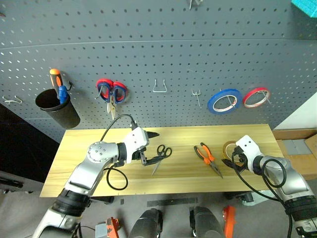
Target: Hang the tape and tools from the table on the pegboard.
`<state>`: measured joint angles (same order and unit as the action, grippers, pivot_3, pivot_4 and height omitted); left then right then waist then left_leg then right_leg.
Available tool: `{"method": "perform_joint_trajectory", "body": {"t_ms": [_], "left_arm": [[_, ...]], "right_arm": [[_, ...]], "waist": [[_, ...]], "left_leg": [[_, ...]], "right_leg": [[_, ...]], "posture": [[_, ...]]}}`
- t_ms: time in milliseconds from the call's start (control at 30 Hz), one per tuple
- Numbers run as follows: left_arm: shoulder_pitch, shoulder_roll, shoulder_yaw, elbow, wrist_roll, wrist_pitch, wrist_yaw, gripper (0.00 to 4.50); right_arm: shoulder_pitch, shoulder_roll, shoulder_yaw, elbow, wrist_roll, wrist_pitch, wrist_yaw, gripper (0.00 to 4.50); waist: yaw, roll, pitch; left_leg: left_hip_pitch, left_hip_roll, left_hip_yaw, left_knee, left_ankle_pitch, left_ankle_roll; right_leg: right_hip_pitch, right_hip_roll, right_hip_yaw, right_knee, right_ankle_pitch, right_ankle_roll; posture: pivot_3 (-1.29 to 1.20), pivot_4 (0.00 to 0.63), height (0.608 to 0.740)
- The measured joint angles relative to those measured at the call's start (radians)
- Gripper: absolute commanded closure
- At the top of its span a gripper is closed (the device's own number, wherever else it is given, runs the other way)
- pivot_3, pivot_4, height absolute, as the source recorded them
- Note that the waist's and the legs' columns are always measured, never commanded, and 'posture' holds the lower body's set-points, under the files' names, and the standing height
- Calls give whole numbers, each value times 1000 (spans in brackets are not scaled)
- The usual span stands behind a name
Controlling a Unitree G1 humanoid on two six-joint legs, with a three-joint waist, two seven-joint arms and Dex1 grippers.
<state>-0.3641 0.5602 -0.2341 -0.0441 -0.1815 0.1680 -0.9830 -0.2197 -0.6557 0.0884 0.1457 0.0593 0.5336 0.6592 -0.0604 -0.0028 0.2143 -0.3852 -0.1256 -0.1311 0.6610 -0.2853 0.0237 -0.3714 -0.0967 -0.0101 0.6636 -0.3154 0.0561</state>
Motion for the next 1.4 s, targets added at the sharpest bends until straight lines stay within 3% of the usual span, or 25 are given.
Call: {"method": "perform_joint_trajectory", "body": {"t_ms": [467,567,900,1000,1167,1300,1400], "left_arm": [[-77,-57,-44,54,27,-46,-69,21],[-70,-51,-44,52,27,-45,-81,0],[-34,-23,-44,42,29,-46,-96,0],[-11,-1,-24,27,19,-21,-96,0],[32,23,23,-13,-16,9,-89,0],[63,50,75,-31,-17,17,-65,0],[82,53,98,-61,-23,18,-51,0]], "right_arm": [[-238,58,83,384,-102,-111,-5,0],[-277,60,103,444,-121,-145,23,539],[-330,68,149,537,-162,-216,86,3541],[-329,66,150,542,-181,-247,72,4175],[-244,34,145,413,-209,-257,37,4186],[-65,-21,118,68,-212,-177,40,4186],[58,-49,82,-241,-207,-87,41,4186]], "waist": [[-29,-7,32],[-29,-8,32],[-27,-8,32],[-27,-8,32],[-22,-8,32],[-24,-7,33],[-28,-6,33]], "left_leg": [[-1,1,2,0,0,0],[0,1,2,1,0,0],[1,1,2,4,0,0],[1,1,2,3,0,0],[-1,1,1,2,0,0],[-14,1,1,3,0,0],[-15,1,3,3,0,0]], "right_leg": [[-2,0,0,2,0,1],[-1,1,0,2,1,2],[0,1,0,1,3,4],[-1,1,0,2,3,4],[-2,1,0,1,3,4],[-15,1,0,4,3,4],[-19,0,1,9,3,4]], "posture": [[-173,283,740],[-168,280,740],[-170,270,740],[-173,269,740],[-171,272,740],[-177,273,740],[-193,274,740]]}}
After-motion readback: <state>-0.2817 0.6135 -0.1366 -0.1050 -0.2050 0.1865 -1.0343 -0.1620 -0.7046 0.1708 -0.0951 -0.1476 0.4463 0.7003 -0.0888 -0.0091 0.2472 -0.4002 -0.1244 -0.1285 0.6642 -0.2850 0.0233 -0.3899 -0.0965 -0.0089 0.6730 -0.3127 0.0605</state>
